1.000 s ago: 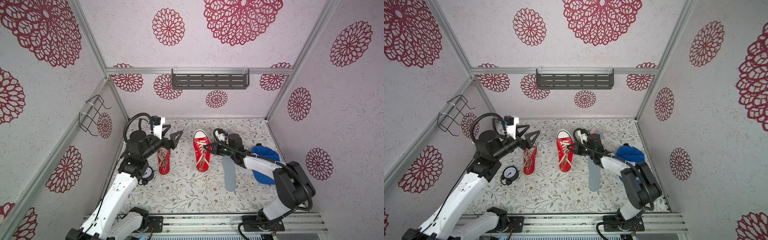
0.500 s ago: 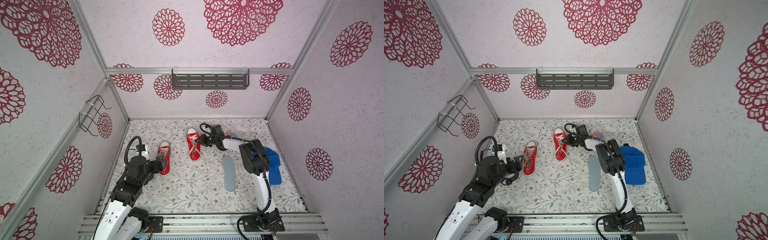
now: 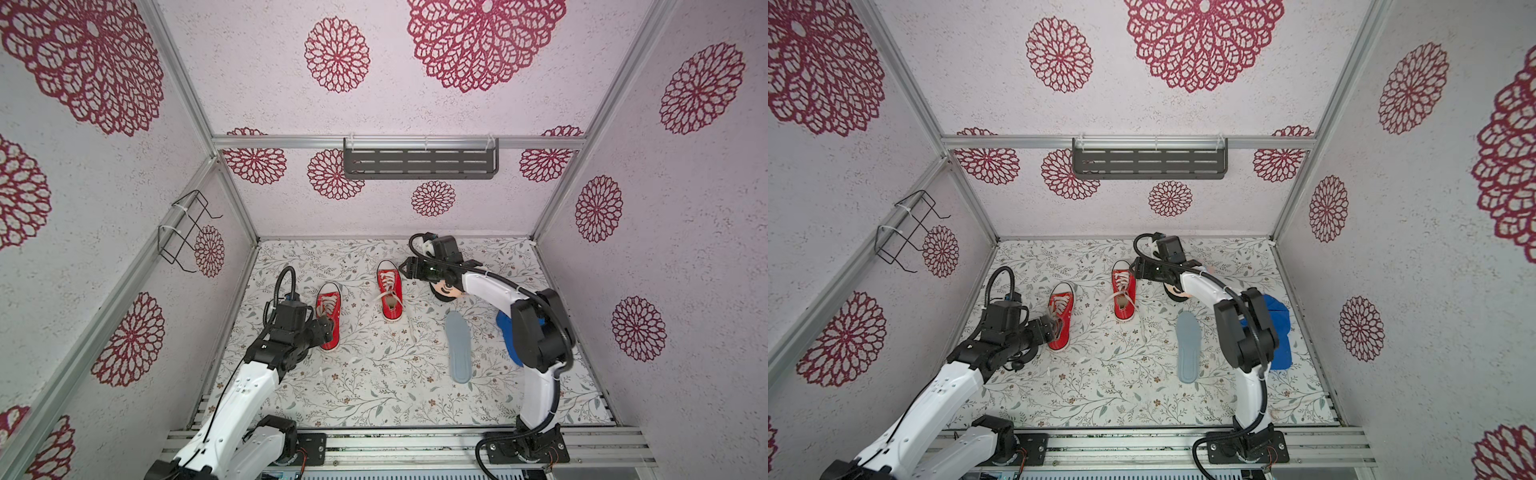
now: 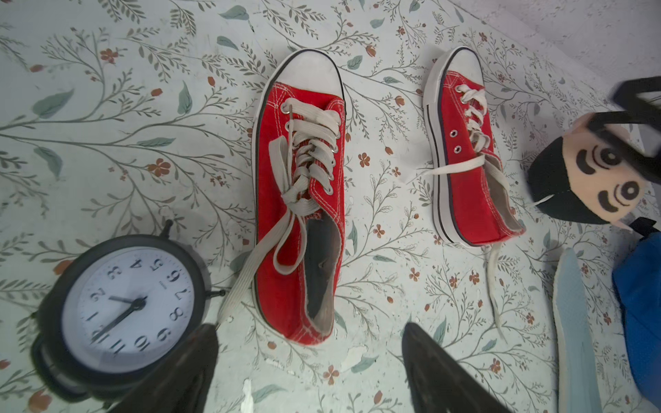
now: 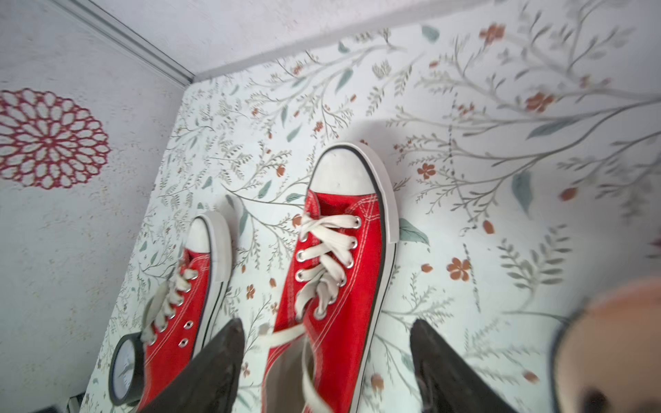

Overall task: Remove the insole from the shoe
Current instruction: Pick up the shoe at the center of the board.

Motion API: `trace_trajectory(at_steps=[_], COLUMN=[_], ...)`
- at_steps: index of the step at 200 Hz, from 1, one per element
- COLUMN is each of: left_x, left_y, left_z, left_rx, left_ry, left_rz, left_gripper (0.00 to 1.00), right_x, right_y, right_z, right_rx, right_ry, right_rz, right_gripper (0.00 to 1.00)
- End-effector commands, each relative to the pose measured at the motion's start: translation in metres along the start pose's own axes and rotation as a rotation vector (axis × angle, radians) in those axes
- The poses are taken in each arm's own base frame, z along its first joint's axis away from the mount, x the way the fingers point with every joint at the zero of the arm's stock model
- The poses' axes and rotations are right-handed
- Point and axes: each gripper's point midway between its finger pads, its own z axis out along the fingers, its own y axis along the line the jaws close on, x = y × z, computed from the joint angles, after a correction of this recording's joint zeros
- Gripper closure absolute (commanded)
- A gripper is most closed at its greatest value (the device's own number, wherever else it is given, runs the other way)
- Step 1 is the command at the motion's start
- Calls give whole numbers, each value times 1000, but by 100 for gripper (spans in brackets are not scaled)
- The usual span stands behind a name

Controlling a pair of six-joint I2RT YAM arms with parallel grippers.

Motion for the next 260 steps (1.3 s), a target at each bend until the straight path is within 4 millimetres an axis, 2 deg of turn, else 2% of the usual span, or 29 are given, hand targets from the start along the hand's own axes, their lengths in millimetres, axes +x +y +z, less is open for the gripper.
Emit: trace_trajectory(at_steps=[1,28,58,80,100,126,151,175,200,226,260], left_x=[-19,-28,-45,-49,-45,-39,-35,-34,-37,-43,-50], left_y=[-14,-13,-4,-2,-7,-21,-24,-20,-20,-28,-41], left_z=[19,44,58,69,78,88,99,109,110,97,64], left_rx=[64,49,23,73,129,218,244,231,227,260,295], left_ry=[0,37,14,40,84,122,146,156,146,111,46], left_rz=[-24,-6,-9,-29,-41,-51,-73,-85,-85,-73,-50], left_gripper=[17,20,21,23,24,24,27,42,73,98,100], right_x=[-27,-6,38,73,96,111,120,121,120,121,120], right_y=[29,37,28,7,-10,-19,-27,-27,-27,-28,-30], right_z=[-66,-121,-158,-171,-182,-193,-196,-198,-196,-191,-188], right_rx=[-28,-73,-88,-29,18,29,60,66,58,59,66], right_ry=[-160,-239,-240,-208,-205,-224,-211,-208,-209,-200,-204], right_rz=[-82,-87,-78,-54,-15,26,49,58,66,69,69], right_gripper=[23,18,14,13,13,12,12,12,12,12,12])
